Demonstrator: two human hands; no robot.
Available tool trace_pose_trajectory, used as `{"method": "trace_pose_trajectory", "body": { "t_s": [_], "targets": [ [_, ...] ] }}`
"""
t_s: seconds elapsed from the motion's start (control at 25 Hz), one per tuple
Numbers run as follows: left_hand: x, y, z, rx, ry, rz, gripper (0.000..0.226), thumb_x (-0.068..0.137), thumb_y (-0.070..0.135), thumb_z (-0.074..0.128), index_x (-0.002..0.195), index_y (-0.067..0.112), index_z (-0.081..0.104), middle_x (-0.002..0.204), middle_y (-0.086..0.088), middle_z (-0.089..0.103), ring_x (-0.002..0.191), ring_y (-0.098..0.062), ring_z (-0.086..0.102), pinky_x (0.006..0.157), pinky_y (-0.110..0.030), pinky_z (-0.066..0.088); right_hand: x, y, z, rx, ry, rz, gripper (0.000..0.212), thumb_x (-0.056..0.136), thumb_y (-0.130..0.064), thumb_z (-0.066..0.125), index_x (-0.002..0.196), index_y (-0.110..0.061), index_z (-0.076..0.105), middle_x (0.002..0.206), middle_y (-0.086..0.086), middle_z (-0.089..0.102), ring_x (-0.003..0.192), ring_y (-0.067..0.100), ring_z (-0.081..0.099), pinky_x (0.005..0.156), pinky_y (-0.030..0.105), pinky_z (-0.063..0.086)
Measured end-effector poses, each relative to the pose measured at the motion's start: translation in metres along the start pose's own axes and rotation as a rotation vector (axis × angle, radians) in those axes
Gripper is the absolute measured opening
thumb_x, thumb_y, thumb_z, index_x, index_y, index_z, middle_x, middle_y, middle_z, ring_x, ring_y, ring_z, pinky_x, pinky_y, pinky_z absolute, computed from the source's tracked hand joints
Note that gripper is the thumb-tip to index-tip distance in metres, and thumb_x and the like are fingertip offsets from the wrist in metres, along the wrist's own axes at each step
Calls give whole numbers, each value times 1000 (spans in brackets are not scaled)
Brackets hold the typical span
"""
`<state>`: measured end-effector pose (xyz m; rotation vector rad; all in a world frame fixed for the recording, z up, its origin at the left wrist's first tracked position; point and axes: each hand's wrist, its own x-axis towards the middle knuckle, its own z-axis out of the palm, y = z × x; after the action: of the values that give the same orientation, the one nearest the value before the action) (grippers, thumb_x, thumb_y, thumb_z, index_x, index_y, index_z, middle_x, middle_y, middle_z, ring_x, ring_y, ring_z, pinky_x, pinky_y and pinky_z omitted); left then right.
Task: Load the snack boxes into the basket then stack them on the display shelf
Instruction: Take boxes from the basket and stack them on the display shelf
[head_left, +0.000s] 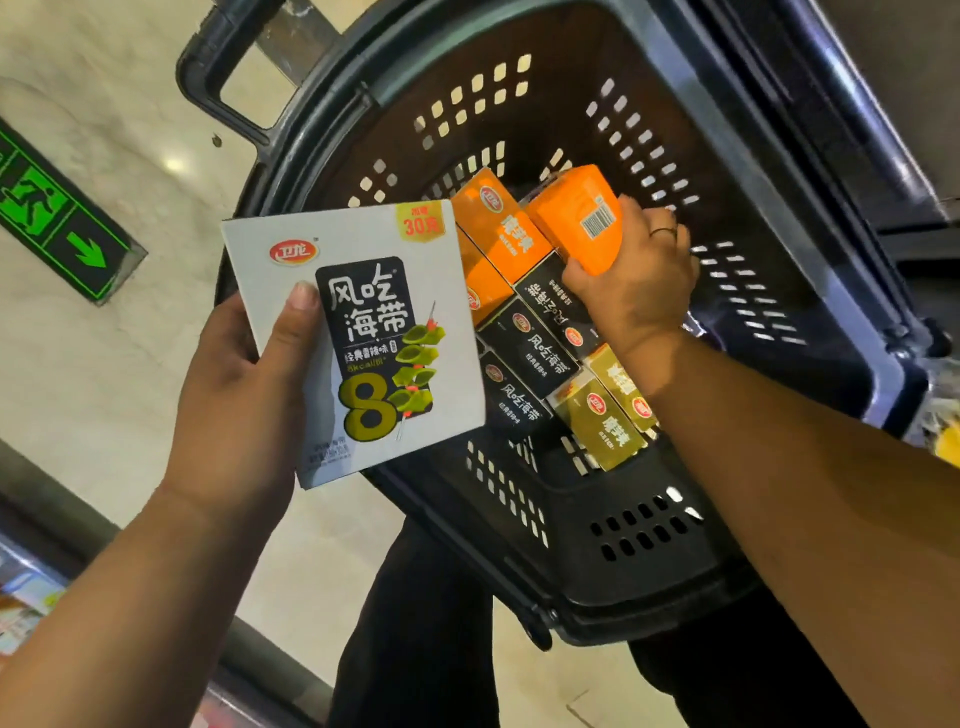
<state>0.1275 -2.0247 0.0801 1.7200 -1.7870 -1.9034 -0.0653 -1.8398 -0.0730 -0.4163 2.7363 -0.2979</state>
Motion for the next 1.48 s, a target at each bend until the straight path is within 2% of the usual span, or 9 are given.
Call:
{"method": "trace_pose_trajectory", "body": {
  "t_s": [0.12, 0.24, 0.36, 0.48, 0.6, 0.76, 0.92, 1.16, 1.48],
  "targets": [
    [-4, 3, 2, 48, 43, 3, 46, 90, 53, 60, 127, 27, 59, 116, 9, 71, 101, -12, 70, 91, -49, 55, -33, 3, -30, 58, 0, 6, 78, 73, -45, 74, 139, -16, 44, 131, 12, 47, 120, 32, 43, 95, 47, 41],
    [-8, 6, 7, 116, 80, 26, 42, 96, 45, 56, 131, 22, 56, 114, 11, 69, 89, 3, 68, 78, -28, 58, -83, 15, -43, 51, 98, -143, 73, 67, -39, 79, 127, -11, 49, 122, 16, 50, 111, 37, 47, 85, 49, 47],
    [-11, 6, 10, 145, 52, 37, 43, 97, 43, 56, 133, 20, 54, 117, 10, 68, 92, 3, 68, 72, -20, 56, -127, 32, -29, -13, 141, -248, 69, 61, -38, 80, 119, -16, 49, 118, 8, 44, 105, 31, 40, 82, 49, 46],
    [-12, 4, 10, 158, 16, 62, 41, 98, 41, 56, 132, 20, 55, 119, 10, 68, 99, 0, 67, 73, -18, 54, -153, 42, -2, -121, 6, -293, 73, 54, -43, 88, 115, -19, 55, 119, 8, 49, 104, 31, 37, 84, 50, 43],
    [-11, 3, 9, 176, 11, 62, 38, 98, 42, 54, 131, 23, 56, 117, 12, 69, 97, 1, 68, 67, -13, 53, -149, 37, 17, -16, -240, -107, 66, 64, -57, 81, 115, -22, 59, 134, 10, 43, 117, 34, 38, 91, 51, 42],
    [-10, 3, 8, 167, -5, 66, 41, 95, 48, 56, 129, 25, 58, 113, 14, 71, 96, -1, 69, 74, -23, 55, -127, 19, 25, 353, -210, 237, 65, 76, -46, 78, 122, -12, 48, 133, 11, 36, 118, 31, 45, 91, 42, 48],
    [-7, -2, 5, 103, -12, 7, 57, 81, 60, 60, 127, 27, 58, 115, 9, 71, 102, -14, 70, 90, -48, 56, -110, 22, 35, 650, -329, 665, 118, 59, -41, 91, 150, -25, 16, 142, 11, 32, 128, 26, 37, 104, 40, 41],
    [-6, -5, 8, 92, 3, -58, 42, 85, 56, 56, 118, 31, 61, 108, 10, 74, 94, -15, 73, 88, -51, 56, -131, 10, 48, 771, -377, 664, 94, 64, -43, 85, 142, -35, 33, 131, 3, 53, 121, 26, 52, 100, 51, 47],
    [-2, 1, 10, 125, -19, -70, 42, 79, 60, 57, 109, 32, 63, 109, 7, 74, 96, -19, 72, 89, -54, 55, -123, 13, 42, 967, -403, 720, 71, 74, -19, 84, 119, -38, 33, 132, 7, 51, 116, 21, 55, 74, 23, 44]
  ]
}}
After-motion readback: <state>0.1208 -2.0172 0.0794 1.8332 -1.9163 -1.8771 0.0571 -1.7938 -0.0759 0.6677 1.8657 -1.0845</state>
